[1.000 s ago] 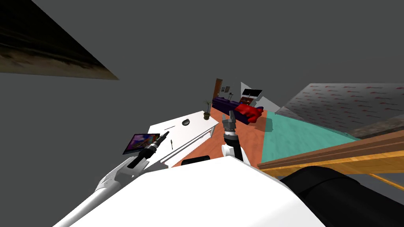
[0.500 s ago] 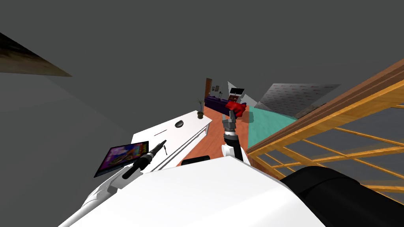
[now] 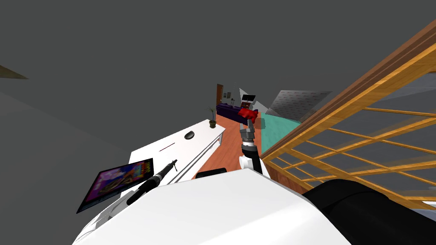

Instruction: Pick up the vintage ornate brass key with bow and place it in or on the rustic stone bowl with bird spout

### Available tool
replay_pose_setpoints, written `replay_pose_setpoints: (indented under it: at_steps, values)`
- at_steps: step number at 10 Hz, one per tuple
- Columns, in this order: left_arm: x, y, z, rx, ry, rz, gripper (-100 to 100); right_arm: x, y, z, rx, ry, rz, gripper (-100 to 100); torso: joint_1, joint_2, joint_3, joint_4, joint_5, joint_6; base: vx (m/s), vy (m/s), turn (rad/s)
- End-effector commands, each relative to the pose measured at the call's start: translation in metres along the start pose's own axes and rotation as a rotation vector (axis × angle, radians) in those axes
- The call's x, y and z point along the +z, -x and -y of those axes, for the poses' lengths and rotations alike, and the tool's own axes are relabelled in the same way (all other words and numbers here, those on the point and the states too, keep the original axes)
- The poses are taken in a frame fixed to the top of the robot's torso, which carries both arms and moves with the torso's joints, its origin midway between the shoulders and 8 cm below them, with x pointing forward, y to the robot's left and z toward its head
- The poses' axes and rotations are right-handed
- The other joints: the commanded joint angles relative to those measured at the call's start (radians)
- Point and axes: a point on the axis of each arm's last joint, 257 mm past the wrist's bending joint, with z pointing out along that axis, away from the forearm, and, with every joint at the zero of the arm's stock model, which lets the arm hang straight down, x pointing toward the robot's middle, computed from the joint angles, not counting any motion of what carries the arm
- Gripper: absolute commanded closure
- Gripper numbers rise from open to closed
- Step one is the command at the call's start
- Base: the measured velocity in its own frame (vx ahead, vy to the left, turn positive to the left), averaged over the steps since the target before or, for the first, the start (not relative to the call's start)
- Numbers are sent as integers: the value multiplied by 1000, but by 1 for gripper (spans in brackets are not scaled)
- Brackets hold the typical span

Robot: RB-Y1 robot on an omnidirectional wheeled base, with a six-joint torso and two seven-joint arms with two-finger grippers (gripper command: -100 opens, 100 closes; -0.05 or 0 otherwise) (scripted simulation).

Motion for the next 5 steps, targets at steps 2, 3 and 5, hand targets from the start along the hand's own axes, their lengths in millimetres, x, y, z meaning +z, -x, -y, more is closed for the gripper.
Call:
replay_pose_setpoints:
  at_steps: [2, 3, 5]
  values:
    - [-3, -9, -9, -6, 20, -12, -100, 0, 0, 0, 0, 0, 0, 0, 0, 0, 0, 0, 0, -1, -5, 8, -58]
    - [-4, -10, -10, -6, 22, -13, 0, 0, 0, 0, 0, 0, 0, 0, -1, 0, 0, 0, 0, -1, 0, 0, 0]
    - [4, -17, -10, -13, 25, -6, -100, 0, 0, 0, 0, 0, 0, 0, 0, -1, -1, 0, 0, 0, 17, 28, -58]
